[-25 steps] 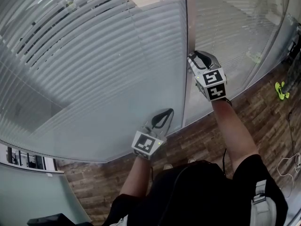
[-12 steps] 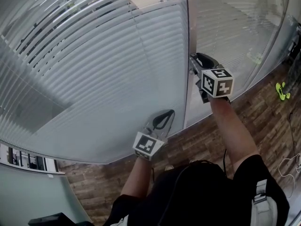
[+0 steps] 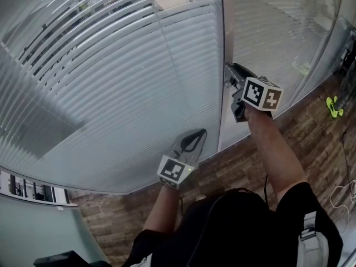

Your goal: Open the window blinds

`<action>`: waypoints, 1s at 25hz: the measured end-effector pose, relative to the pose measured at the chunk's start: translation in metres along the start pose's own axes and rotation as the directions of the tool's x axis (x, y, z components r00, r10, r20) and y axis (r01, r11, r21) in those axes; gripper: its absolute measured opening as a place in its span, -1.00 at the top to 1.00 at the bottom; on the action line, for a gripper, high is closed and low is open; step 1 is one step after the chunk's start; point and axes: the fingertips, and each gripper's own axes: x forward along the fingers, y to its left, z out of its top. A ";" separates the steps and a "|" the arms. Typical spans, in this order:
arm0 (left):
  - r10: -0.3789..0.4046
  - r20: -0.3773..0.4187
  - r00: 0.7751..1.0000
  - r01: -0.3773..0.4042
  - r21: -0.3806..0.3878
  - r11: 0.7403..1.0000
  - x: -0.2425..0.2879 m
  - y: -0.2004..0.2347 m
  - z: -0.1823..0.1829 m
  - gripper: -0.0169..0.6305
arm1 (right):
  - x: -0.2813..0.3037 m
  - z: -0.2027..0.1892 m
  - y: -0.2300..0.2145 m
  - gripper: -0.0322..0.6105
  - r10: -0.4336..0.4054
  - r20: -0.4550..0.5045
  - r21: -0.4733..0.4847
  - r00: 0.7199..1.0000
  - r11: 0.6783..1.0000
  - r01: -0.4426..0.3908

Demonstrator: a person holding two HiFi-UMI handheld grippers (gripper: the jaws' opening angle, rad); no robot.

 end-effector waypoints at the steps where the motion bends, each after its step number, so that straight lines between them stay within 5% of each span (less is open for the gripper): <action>1: -0.001 0.005 1.000 0.001 0.005 1.000 0.000 0.000 0.000 0.93 | 0.000 0.000 0.000 0.50 0.007 0.005 0.022 1.000 1.000 -0.007; 6: -0.001 0.003 1.000 0.001 0.004 1.000 0.001 0.000 -0.001 0.93 | 0.000 0.002 0.001 0.50 0.030 0.021 0.111 0.999 0.993 -0.033; 25: 0.000 -0.011 1.000 0.000 0.003 1.000 0.002 -0.003 -0.003 0.93 | -0.003 0.001 0.002 0.42 0.040 0.027 -0.034 0.999 0.999 -0.039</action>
